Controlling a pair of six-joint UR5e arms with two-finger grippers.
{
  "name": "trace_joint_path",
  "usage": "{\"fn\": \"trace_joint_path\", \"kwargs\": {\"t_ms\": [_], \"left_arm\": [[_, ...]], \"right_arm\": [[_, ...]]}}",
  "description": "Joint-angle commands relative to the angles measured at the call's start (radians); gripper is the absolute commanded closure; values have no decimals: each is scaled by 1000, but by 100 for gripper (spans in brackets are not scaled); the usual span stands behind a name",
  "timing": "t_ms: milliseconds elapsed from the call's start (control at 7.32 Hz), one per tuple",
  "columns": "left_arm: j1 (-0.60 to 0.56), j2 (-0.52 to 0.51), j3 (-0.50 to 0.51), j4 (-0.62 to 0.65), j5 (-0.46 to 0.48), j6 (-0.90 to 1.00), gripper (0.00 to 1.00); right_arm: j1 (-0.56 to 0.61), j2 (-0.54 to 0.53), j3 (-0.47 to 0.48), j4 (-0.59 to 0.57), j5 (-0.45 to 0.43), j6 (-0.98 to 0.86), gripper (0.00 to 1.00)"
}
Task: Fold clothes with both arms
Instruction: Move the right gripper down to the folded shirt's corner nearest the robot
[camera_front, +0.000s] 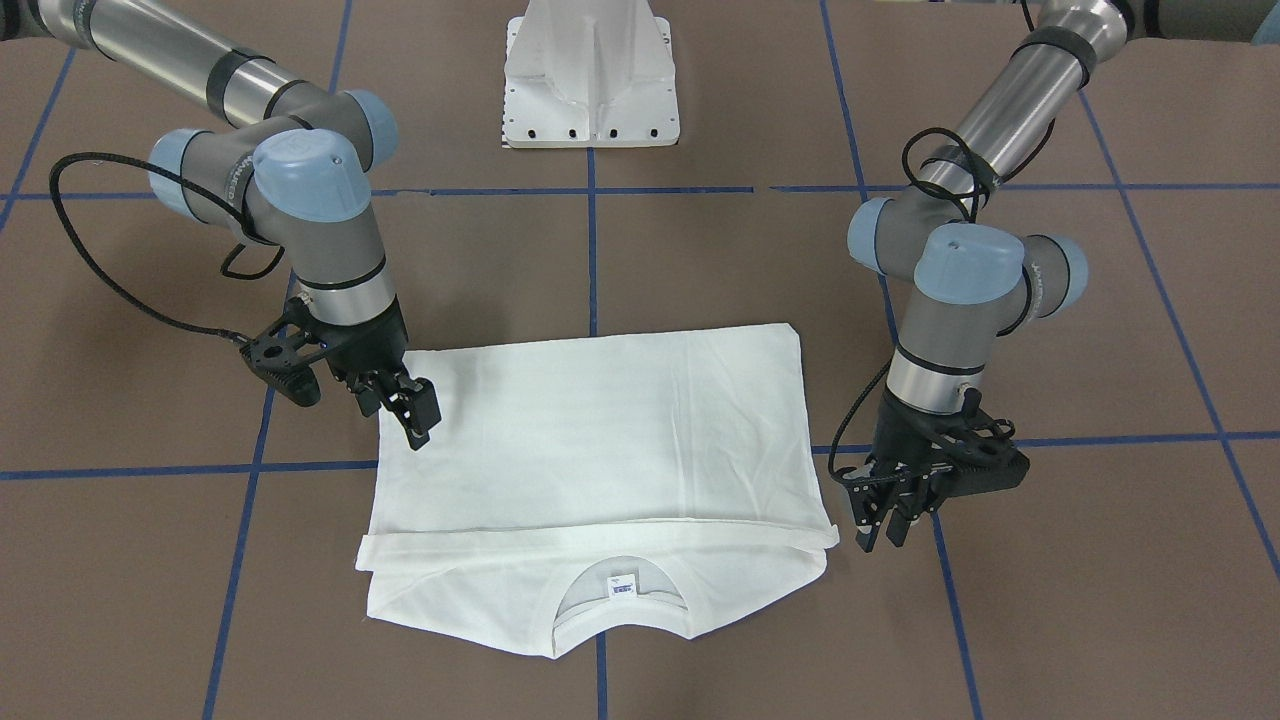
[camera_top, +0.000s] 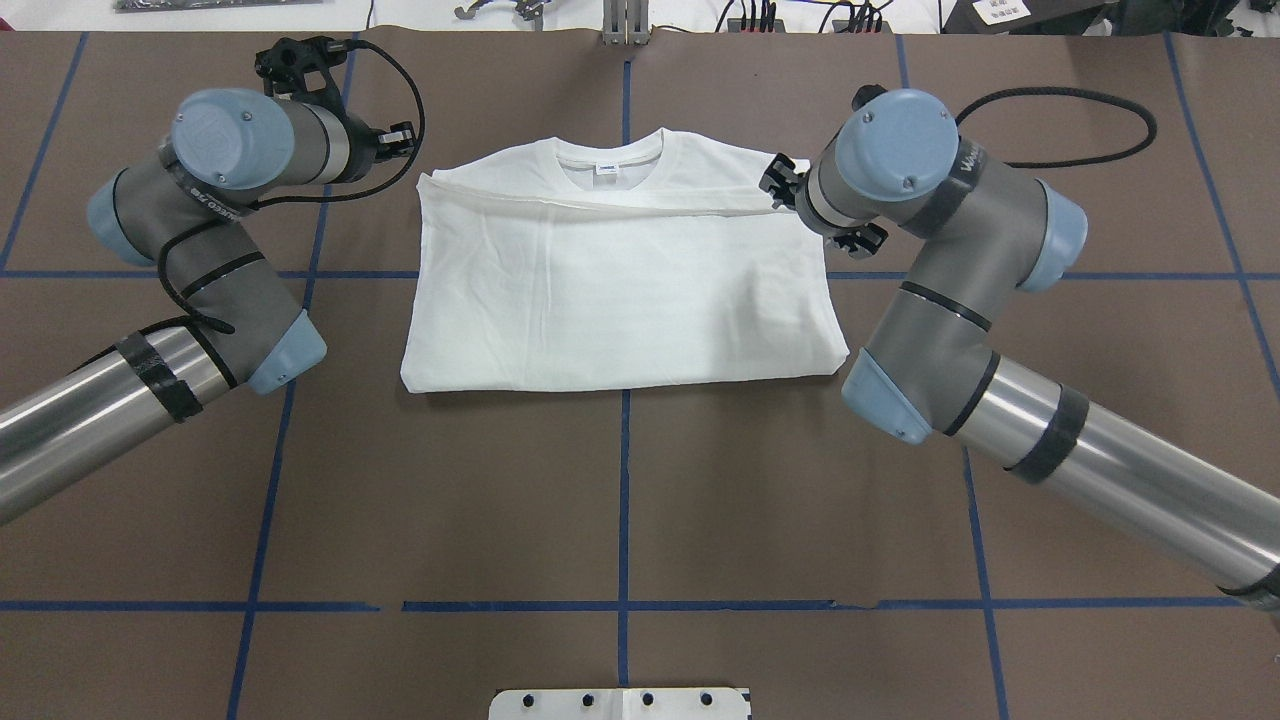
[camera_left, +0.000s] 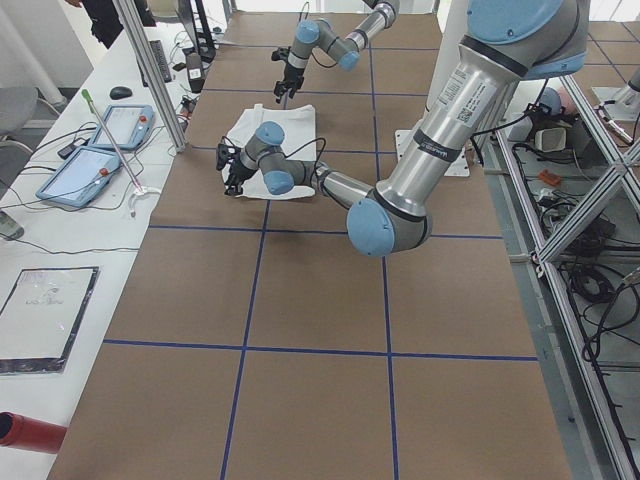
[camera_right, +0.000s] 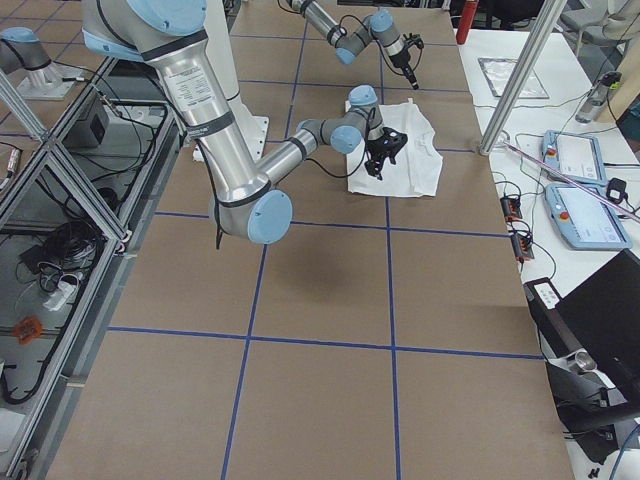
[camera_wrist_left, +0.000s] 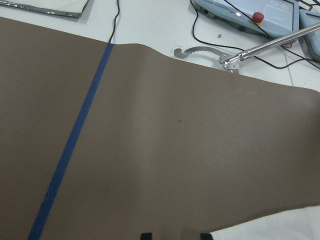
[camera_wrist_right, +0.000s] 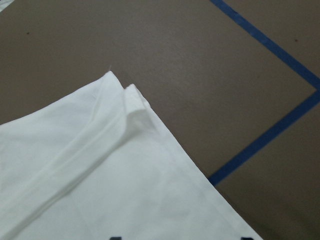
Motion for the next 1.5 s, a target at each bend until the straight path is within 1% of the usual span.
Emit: {"fn": "trace_joint_path", "kwargs": {"t_ms": [0,273,410,546,683,956,1093,1229,1366], "left_arm": [[-3,1,-2,7,1,0,57],[-12,4,-4,10,5,0,57],[-12,4,-4,12,6,0,57],[-13,4,-4,12,6,2,57],[-13,6,-4,12,8,2,57],[-13,18,-4,12,8,2,57],[-13,17,-4,12,6,3,57],[-13,14,-10,12,0,3,57],[-13,20,-57,16,-5,3,58]], "right_arm": [[-86,-105,88,2,-54,141,13],[-132,-119,79,1,-84,163,14],[-134,-119,77,1,-84,163,17],[-134,-115,80,1,-86,165,48],[-132,-115,79,1,-84,157,99],[-118,-109,77,-1,-81,152,100],[-112,-113,92,-1,-72,151,100],[-112,-135,140,-4,-72,152,100],[-123,-220,245,-7,-60,154,100]]}}
